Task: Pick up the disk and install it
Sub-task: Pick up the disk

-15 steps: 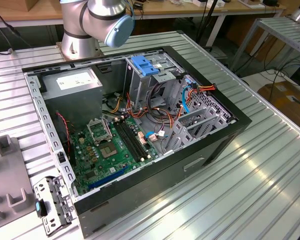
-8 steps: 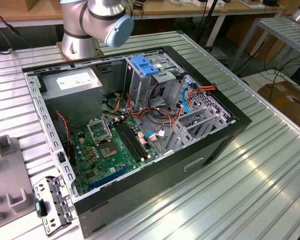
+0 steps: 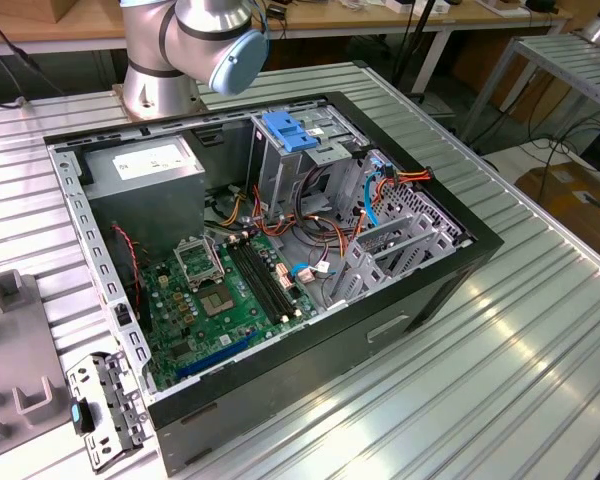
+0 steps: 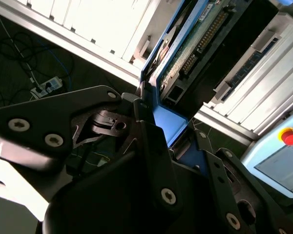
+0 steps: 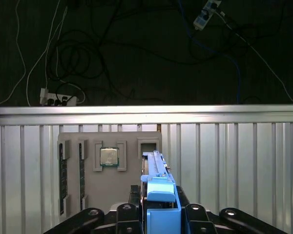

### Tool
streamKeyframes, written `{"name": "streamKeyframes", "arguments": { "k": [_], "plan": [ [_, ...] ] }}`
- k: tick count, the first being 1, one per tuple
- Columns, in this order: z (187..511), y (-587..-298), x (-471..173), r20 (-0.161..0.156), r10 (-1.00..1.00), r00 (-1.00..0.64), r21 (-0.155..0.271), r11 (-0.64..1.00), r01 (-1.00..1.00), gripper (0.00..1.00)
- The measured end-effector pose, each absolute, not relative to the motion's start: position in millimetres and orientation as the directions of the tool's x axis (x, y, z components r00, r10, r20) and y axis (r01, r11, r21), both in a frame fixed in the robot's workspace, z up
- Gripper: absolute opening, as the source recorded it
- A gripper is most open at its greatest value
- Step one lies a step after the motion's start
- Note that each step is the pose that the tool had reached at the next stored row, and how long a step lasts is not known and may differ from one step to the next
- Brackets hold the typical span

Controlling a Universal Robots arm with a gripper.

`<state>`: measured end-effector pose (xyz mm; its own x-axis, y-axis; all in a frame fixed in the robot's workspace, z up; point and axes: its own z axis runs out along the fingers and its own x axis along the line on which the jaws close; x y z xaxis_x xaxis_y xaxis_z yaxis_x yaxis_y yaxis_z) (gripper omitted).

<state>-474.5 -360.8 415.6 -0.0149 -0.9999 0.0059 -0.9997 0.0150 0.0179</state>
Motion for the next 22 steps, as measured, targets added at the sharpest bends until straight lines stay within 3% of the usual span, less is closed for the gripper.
{"name": "streamKeyframes", "arguments": {
  "k": [22],
  "plan": [
    [428, -361, -474, 0.006, -1.0, -0.015, 0.018, 0.015, -1.0, 0.37]
  ]
}}
